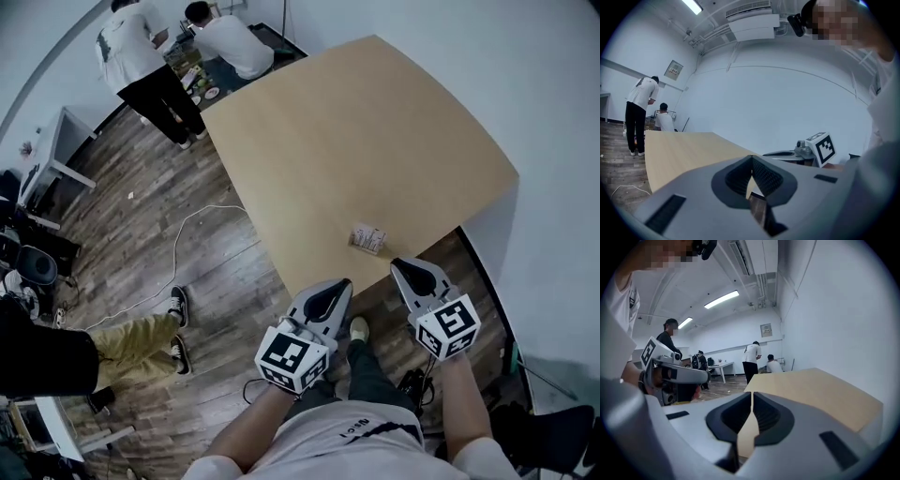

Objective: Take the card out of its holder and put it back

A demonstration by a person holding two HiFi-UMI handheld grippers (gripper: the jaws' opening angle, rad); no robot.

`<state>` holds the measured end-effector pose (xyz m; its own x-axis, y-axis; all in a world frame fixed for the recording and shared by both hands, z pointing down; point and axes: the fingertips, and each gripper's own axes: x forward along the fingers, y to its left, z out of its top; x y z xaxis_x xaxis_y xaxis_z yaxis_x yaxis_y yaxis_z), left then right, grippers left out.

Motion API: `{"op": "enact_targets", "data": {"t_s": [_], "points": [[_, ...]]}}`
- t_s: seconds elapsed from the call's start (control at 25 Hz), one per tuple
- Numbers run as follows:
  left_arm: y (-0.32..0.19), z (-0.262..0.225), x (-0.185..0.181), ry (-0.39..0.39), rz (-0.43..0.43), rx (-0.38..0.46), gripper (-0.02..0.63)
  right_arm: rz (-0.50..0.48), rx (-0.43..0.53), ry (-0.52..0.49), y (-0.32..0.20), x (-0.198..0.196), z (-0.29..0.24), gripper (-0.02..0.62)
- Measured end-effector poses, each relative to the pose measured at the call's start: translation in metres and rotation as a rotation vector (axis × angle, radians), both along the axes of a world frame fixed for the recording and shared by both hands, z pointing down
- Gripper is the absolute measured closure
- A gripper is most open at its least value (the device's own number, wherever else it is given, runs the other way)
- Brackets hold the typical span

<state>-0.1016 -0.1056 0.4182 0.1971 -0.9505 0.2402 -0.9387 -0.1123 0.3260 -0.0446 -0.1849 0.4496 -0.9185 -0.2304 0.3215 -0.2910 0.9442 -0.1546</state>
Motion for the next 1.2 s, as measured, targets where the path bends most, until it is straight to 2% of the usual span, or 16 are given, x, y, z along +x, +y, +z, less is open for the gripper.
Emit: {"op": "enact_targets", "data": {"t_s": [0.36, 0.56, 1.2], "points": [[0.059, -0.040, 0.004, -0.009, 0.043, 0.068, 0.594, 0.141, -0.055, -0.085, 0.080, 0.005, -0.044, 0.580], [0.094, -0.064, 0.009, -0.021, 0.072, 0.116, 0.594, 0.177, -0.029, -0.118, 0.123, 0.008, -0.072, 0.581], [0.133, -0.093, 0.010, -0.035, 0.073, 0.186, 0.594, 0.164, 0.017, -0.141, 0.167, 0.007, -0.104, 0.583]]}}
